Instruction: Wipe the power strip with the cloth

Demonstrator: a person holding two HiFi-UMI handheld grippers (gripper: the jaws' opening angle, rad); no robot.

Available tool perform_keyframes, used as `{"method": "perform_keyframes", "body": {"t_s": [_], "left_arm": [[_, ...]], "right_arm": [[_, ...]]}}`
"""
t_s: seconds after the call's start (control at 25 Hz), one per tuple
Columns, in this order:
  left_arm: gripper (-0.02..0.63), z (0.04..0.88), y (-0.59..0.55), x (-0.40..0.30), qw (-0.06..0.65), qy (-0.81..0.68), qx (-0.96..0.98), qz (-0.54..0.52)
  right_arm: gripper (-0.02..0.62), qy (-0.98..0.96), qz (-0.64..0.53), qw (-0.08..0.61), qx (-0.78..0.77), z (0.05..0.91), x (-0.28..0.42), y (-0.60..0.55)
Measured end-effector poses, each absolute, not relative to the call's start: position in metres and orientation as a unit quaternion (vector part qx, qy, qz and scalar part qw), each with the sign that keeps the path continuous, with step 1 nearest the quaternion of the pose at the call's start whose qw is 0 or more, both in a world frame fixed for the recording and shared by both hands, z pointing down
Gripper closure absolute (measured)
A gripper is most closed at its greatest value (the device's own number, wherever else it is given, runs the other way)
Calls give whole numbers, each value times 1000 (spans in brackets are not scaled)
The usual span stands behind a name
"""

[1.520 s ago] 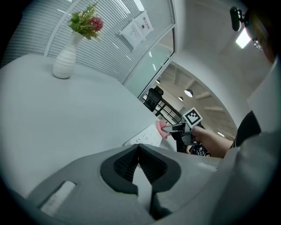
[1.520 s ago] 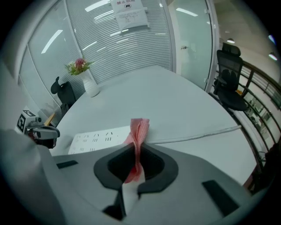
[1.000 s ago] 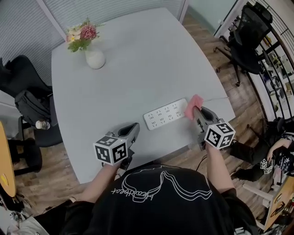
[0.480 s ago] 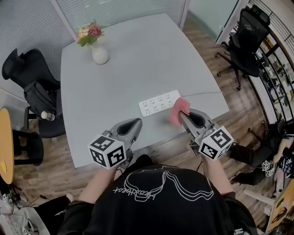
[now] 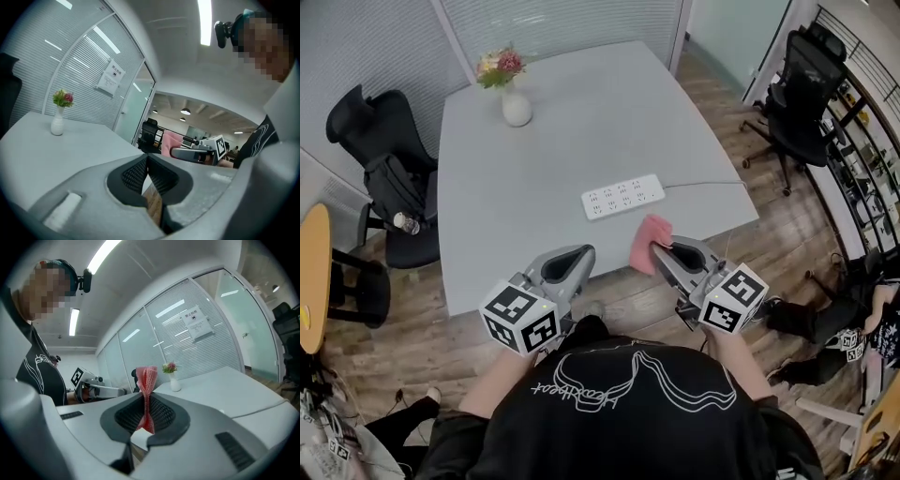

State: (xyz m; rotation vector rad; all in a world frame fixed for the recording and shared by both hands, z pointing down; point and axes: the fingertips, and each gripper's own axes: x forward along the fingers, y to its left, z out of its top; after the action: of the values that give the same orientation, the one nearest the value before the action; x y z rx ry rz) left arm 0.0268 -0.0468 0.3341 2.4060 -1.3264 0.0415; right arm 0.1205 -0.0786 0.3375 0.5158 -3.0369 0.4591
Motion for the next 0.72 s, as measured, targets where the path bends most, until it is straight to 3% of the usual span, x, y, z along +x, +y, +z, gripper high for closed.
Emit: {"method": "perform_keyframes", "body": {"t_s": [0.72], "left_arm": [[594,315,6,74,159,-462,872,17]], "right_arm": [[563,-978,137,12,159,328,156,-24]]}}
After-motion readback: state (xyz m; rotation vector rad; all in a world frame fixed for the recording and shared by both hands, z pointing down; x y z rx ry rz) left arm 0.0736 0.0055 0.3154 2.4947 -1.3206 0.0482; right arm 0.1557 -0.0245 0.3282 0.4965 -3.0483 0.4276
